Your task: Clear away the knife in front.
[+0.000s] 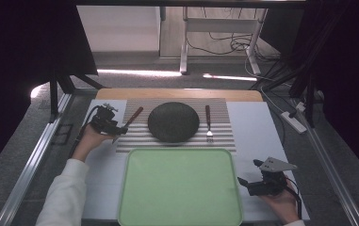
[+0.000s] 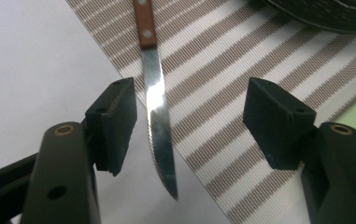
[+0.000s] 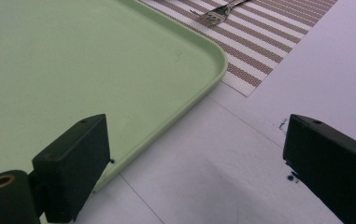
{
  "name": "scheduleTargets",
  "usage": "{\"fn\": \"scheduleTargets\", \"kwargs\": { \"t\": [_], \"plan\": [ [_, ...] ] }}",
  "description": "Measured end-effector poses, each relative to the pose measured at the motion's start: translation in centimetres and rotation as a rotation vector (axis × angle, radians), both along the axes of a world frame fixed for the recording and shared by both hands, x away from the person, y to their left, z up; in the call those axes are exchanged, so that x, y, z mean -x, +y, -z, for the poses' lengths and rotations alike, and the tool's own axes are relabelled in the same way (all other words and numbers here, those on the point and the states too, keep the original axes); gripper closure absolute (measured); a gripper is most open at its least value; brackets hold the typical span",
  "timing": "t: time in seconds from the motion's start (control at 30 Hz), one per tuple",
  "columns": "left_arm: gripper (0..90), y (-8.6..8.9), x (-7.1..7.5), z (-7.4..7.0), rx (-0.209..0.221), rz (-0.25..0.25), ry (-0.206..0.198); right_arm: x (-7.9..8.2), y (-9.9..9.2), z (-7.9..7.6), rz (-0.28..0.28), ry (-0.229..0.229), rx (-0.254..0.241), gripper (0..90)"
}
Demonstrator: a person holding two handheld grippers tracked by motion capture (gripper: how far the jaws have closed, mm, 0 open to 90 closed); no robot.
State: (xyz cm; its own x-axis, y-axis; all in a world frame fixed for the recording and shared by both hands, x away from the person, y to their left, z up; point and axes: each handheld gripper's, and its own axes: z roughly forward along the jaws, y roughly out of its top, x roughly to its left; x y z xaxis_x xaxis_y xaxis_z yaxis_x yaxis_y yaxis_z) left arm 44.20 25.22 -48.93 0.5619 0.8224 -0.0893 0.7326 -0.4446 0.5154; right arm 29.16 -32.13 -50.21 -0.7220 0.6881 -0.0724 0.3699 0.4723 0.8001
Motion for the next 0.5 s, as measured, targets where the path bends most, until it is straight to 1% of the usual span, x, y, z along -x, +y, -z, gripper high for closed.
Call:
{"fn": "scheduleTargets", "kwargs": {
  "t": [0.03, 0.07, 0.1, 0.13, 0.17, 0.27, 0.3, 0.33, 0.43, 0.5],
  "plan": [
    [35.1, 0.0, 0.0, 0.0, 0.000, 0.000, 0.000, 0.0, 0.0, 0.0, 0.001, 0.001, 0.000, 7.5],
    [35.3, 0.0, -0.2, 0.0, -0.004, 0.003, -0.003, 0.0, 0.0, 0.0, 0.001, 0.001, 0.001, 7.5],
    [35.4, -0.1, -0.7, 0.0, -0.009, 0.000, 0.002, 0.0, 0.0, 0.0, 0.002, 0.000, 0.001, 7.5],
    [35.6, -0.1, -0.7, 0.0, -0.009, 0.000, 0.002, 0.0, 0.0, 0.1, 0.002, 0.002, 0.002, 7.5],
    [35.5, -0.1, -1.2, 0.0, -0.017, -0.002, 0.005, 0.0, 0.1, 0.1, 0.002, 0.003, 0.003, 7.5],
    [35.7, -0.1, -1.8, -0.1, -0.010, -0.005, 0.000, 0.0, 0.1, 0.1, -0.001, 0.006, 0.006, 7.5],
    [35.8, -0.1, -1.8, -0.1, -0.010, -0.005, 0.000, -0.1, 0.0, 0.1, 0.000, 0.006, 0.006, 7.5],
    [36.0, -0.1, -2.2, 0.0, -0.014, -0.004, 0.006, -0.1, 0.0, 0.1, 0.000, 0.006, 0.005, 7.5],
    [36.6, -0.3, -3.0, 0.2, -0.034, 0.005, 0.022, -0.1, 0.0, 0.1, 0.004, 0.005, 0.007, 7.5],
    [36.9, -0.6, -3.4, 0.4, -0.039, 0.008, 0.028, -0.1, 0.0, 0.1, 0.004, 0.006, 0.007, 7.5]
  ]
}}
